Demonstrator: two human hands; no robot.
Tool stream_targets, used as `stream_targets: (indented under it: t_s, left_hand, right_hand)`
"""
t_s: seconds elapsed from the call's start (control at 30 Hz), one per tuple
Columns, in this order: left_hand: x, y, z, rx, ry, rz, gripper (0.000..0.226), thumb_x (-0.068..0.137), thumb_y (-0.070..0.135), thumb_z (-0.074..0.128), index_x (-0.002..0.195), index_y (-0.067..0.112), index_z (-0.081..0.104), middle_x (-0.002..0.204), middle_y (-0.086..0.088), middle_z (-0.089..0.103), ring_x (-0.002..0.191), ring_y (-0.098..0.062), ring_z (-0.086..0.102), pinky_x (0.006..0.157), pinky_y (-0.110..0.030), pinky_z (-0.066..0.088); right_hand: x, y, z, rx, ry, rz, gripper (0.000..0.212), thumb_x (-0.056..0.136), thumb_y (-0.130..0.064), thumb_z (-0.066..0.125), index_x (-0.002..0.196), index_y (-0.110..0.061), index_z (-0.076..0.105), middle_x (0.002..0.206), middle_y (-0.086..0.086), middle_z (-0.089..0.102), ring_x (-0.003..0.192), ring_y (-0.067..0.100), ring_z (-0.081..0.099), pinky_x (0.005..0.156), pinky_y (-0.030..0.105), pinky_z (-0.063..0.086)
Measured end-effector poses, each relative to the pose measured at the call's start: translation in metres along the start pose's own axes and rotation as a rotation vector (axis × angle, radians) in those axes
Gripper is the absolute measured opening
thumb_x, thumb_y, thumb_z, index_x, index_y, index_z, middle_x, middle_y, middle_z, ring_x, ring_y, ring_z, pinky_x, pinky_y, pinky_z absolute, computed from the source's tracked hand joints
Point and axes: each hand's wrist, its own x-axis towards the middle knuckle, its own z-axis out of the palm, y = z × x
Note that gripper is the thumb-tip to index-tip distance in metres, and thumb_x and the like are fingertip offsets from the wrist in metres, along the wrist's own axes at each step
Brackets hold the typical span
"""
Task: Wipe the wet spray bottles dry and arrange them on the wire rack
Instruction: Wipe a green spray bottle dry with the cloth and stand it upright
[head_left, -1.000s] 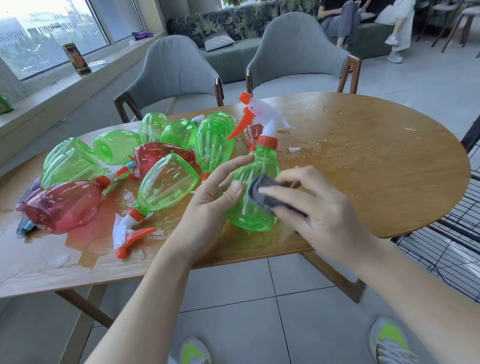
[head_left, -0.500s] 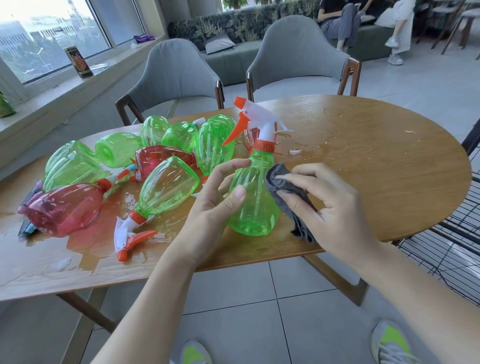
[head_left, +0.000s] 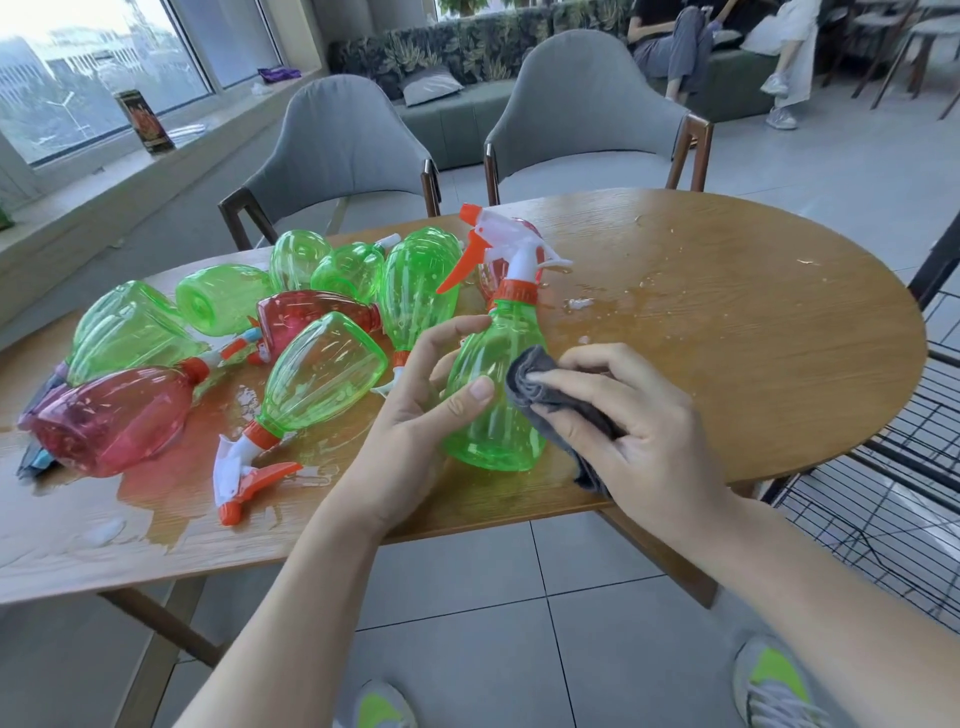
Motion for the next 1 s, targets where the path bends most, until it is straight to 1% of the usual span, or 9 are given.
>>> stream_targets:
  t_s: [0.17,0.23,0.3,0.4,0.6,0.7,0.8,0.9,1.0]
  left_hand:
    - [0.002,-0.002,0.0,0.011,-0.018,-0.022,0.061,0.087,0.046,0.085,0.142,0.037,0.06,0.164,-0.009,0.045,0.159,-0.048,0.024,0.122,-0.074,0.03]
    - [0.002,-0.004,0.001,0.011,0.002,-0.022,0.061,0.088,0.046,0.083,0.143,0.039,0.058,0.162,-0.011,0.047,0.157,-0.045,0.03,0.12,-0.074,0.033]
    - [0.001,-0.005,0.001,-0.007,0.045,-0.025,0.057,0.091,0.045,0.079,0.144,0.04,0.058,0.156,-0.018,0.05,0.15,-0.045,0.041,0.118,-0.075,0.034]
    - [0.0,-0.004,0.001,0.025,0.083,-0.034,0.065,0.088,0.054,0.081,0.146,0.042,0.055,0.16,-0.018,0.046,0.152,-0.051,0.035,0.12,-0.077,0.029]
    - [-0.001,-0.003,0.003,0.025,0.046,-0.053,0.048,0.097,0.034,0.072,0.143,0.036,0.06,0.149,-0.022,0.055,0.14,-0.048,0.053,0.117,-0.073,0.037]
    - [-0.001,-0.003,0.004,0.03,0.077,-0.06,0.048,0.098,0.039,0.071,0.144,0.038,0.059,0.144,-0.021,0.059,0.135,-0.047,0.055,0.116,-0.07,0.04]
    - [-0.001,-0.004,0.005,0.05,0.127,-0.046,0.052,0.091,0.048,0.071,0.142,0.042,0.061,0.131,-0.01,0.063,0.127,-0.037,0.056,0.108,-0.058,0.045]
    - [0.001,-0.006,0.005,0.105,0.135,-0.028,0.048,0.095,0.048,0.069,0.143,0.045,0.06,0.148,-0.006,0.059,0.143,-0.031,0.052,0.122,-0.063,0.037]
    - [0.0,-0.005,0.004,0.102,0.144,-0.034,0.043,0.098,0.043,0.064,0.141,0.045,0.061,0.139,-0.004,0.064,0.138,-0.03,0.058,0.121,-0.064,0.04]
  right_hand:
    - [0.012,0.004,-0.001,-0.023,0.094,0.072,0.022,0.094,-0.007,0.072,0.116,-0.004,0.075,0.109,0.008,0.068,0.103,0.014,0.064,0.092,0.021,0.049]
    - [0.006,0.003,0.001,-0.007,0.061,0.077,0.022,0.095,-0.008,0.072,0.116,-0.004,0.075,0.109,0.008,0.068,0.103,0.015,0.065,0.091,0.022,0.05]
    - [-0.003,0.001,0.004,0.006,-0.001,0.036,0.021,0.097,-0.009,0.07,0.116,-0.003,0.076,0.109,0.01,0.067,0.101,0.015,0.065,0.089,0.018,0.048]
    - [-0.009,-0.002,0.004,0.009,-0.043,-0.016,0.022,0.1,-0.014,0.065,0.116,-0.003,0.076,0.108,0.012,0.066,0.099,0.013,0.064,0.09,0.014,0.045]
    - [0.004,0.001,0.001,-0.022,0.04,0.029,0.023,0.095,-0.011,0.071,0.116,-0.004,0.075,0.109,0.009,0.068,0.102,0.016,0.065,0.09,0.02,0.05]
    - [-0.001,-0.005,0.003,-0.001,-0.023,-0.016,0.021,0.097,-0.012,0.07,0.116,-0.004,0.076,0.108,0.011,0.066,0.099,0.018,0.064,0.089,0.017,0.048]
    - [-0.009,-0.007,0.006,0.002,-0.114,-0.101,0.022,0.098,-0.01,0.067,0.117,-0.004,0.076,0.108,0.015,0.063,0.095,0.024,0.063,0.086,0.022,0.05]
    - [-0.012,-0.006,0.005,-0.026,-0.187,-0.182,0.022,0.098,-0.007,0.068,0.118,-0.002,0.076,0.108,0.017,0.063,0.094,0.028,0.063,0.085,0.03,0.052]
    - [-0.013,-0.004,0.002,-0.072,-0.218,-0.233,0.021,0.098,-0.006,0.068,0.117,-0.002,0.076,0.106,0.017,0.063,0.092,0.028,0.062,0.085,0.027,0.051]
